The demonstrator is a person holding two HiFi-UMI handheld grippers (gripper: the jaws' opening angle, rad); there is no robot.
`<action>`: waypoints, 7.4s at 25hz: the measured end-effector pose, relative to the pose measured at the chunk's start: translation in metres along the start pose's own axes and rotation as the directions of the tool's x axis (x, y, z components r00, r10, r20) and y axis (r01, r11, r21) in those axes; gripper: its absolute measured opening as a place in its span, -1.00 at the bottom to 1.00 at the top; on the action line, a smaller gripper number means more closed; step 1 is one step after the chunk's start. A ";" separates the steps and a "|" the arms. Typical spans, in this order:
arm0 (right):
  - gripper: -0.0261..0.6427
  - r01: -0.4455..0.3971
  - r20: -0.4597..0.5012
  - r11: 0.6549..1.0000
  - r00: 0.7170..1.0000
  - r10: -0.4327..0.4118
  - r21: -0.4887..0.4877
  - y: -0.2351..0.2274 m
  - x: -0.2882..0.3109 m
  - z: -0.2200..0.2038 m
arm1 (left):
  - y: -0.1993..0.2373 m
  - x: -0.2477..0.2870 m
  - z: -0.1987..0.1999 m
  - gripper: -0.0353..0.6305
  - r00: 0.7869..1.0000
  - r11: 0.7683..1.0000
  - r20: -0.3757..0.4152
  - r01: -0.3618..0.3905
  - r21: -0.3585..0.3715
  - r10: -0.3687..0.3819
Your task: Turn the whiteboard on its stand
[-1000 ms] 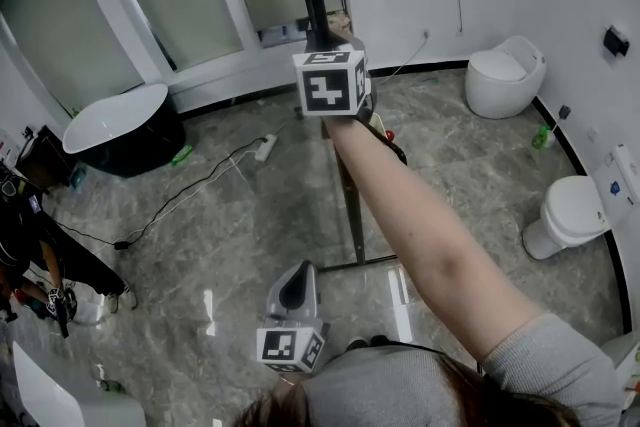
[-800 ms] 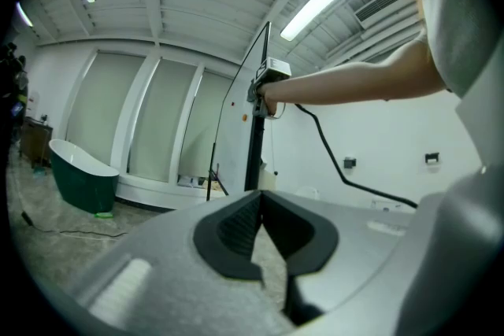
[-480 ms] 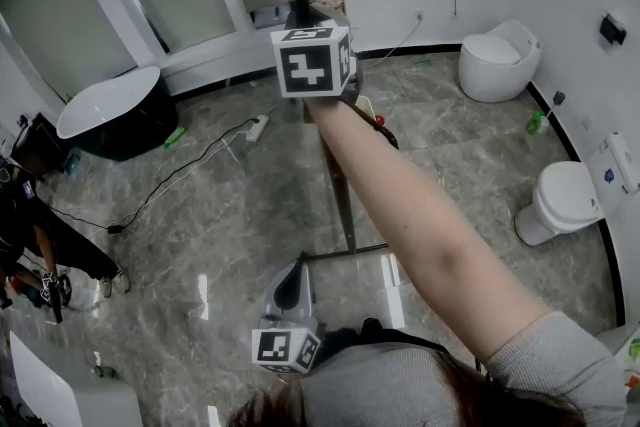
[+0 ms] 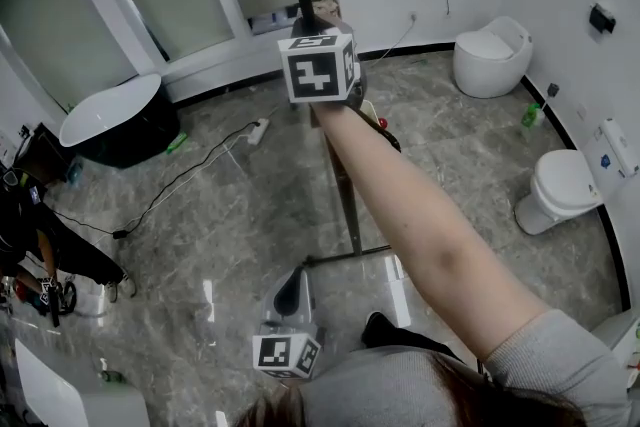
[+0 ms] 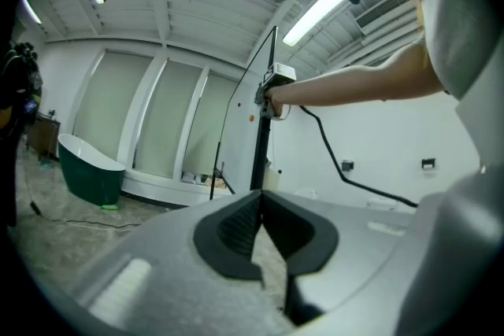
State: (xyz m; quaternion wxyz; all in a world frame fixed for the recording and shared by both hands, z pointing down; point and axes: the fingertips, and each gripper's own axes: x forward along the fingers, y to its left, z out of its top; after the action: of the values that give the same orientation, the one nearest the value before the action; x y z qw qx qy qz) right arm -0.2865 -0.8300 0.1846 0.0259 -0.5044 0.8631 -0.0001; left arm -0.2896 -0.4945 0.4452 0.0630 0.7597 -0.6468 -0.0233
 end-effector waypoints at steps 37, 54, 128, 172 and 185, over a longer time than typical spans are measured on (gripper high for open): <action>-0.71 0.010 0.013 1.000 1.000 -0.010 0.012 0.033 -0.145 0.010 | -0.085 -0.103 -0.016 -0.89 0.985 0.984 -0.005 0.173 -0.031 -0.173; -0.68 -0.013 0.012 1.000 1.000 0.013 0.023 0.055 -0.212 0.013 | -0.133 -0.191 -0.023 -0.89 0.998 0.994 0.024 0.060 -0.087 -0.059; -0.62 -0.070 0.027 0.997 0.997 0.069 0.043 0.070 -0.560 0.041 | -0.328 -0.482 -0.083 -0.89 0.985 0.978 -0.053 0.153 -0.143 -0.162; -0.76 0.020 0.009 1.000 1.000 -0.019 -0.015 0.079 -0.731 0.048 | -0.356 -0.720 -0.112 -0.89 0.983 0.984 -0.122 0.121 -0.134 -0.137; -0.78 0.044 0.005 0.999 0.999 -0.043 -0.027 0.075 -0.767 0.045 | -0.403 -0.734 -0.095 -0.89 0.986 0.982 -0.054 0.154 -0.104 -0.161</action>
State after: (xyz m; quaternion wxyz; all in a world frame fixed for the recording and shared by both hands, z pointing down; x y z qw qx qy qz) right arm 0.0258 -0.1239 0.1715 0.0211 -0.5233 0.8518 0.0123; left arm -0.0029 0.2980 0.4550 0.1188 0.8048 -0.5804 -0.0371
